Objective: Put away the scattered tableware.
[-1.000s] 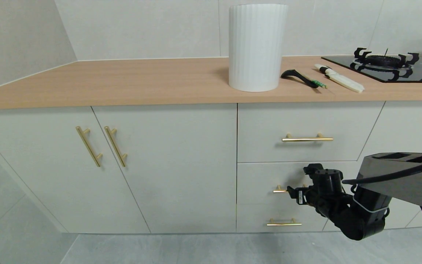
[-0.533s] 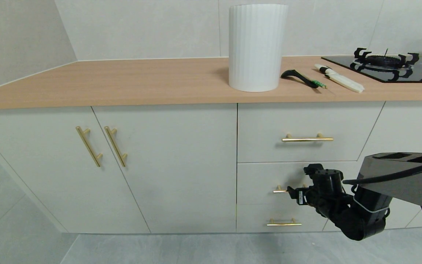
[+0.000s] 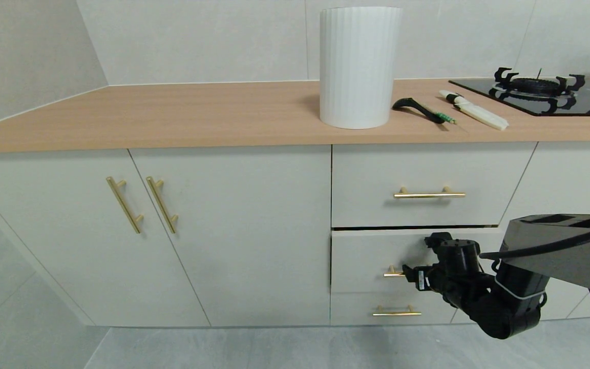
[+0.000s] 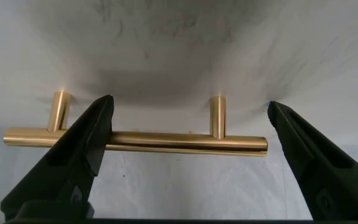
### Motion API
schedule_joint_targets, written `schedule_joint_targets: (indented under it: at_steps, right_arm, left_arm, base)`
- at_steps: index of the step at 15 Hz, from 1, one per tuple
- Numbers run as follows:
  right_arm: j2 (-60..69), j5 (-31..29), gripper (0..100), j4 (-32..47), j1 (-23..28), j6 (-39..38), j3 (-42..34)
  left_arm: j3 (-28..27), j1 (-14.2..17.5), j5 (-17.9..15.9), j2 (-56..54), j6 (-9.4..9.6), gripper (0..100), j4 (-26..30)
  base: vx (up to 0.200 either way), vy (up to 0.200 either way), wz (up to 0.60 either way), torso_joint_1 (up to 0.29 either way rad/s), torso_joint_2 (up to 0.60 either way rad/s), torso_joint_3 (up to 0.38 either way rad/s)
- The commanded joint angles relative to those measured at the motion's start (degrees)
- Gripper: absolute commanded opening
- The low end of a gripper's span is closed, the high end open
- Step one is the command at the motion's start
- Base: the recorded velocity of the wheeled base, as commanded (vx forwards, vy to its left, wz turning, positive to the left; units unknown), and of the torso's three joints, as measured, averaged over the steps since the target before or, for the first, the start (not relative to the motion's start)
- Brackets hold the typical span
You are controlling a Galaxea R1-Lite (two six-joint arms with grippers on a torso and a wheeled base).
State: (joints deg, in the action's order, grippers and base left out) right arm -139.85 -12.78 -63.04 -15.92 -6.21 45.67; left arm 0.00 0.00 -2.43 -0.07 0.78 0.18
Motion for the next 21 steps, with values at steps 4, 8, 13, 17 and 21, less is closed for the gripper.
schedule_joint_targets:
  at_steps: [4, 8, 13, 17, 21]
  right_arm:
    - [5.03, 0.38, 100, 3.27, -0.16, 0.67, -2.42]
    - [23.22, 2.93, 100, 20.32, -0.34, 0.76, -4.88]
    - [37.63, 3.11, 100, 25.95, -3.24, 0.4, -5.32]
    - [34.73, 2.4, 100, 21.03, -3.77, 0.23, -5.68]
    - [26.74, 0.47, 100, 14.26, -3.85, 0.32, -6.12]
  left_arm:
    - [0.0, 0.0, 0.05, 0.07, 0.01, 100, -0.01]
    - [0.0, 0.0, -0.04, 0.07, 0.01, 100, -0.01]
    - [0.0, 0.0, -0.04, 0.07, 0.01, 100, -0.01]
    - [0.0, 0.0, -0.04, 0.07, 0.01, 100, -0.01]
    - [0.0, 0.0, -0.04, 0.07, 0.01, 100, -0.01]
  base:
    - [0.0, 0.0, 0.0, 0.0, 0.0, 0.0]
    - [0.0, 0.0, 0.0, 0.0, 0.0, 0.0]
    - [0.0, 0.0, 0.0, 0.0, 0.0, 0.0]
    - [0.0, 0.0, 0.0, 0.0, 0.0, 0.0]
    - [0.0, 0.0, 0.0, 0.0, 0.0, 0.0]
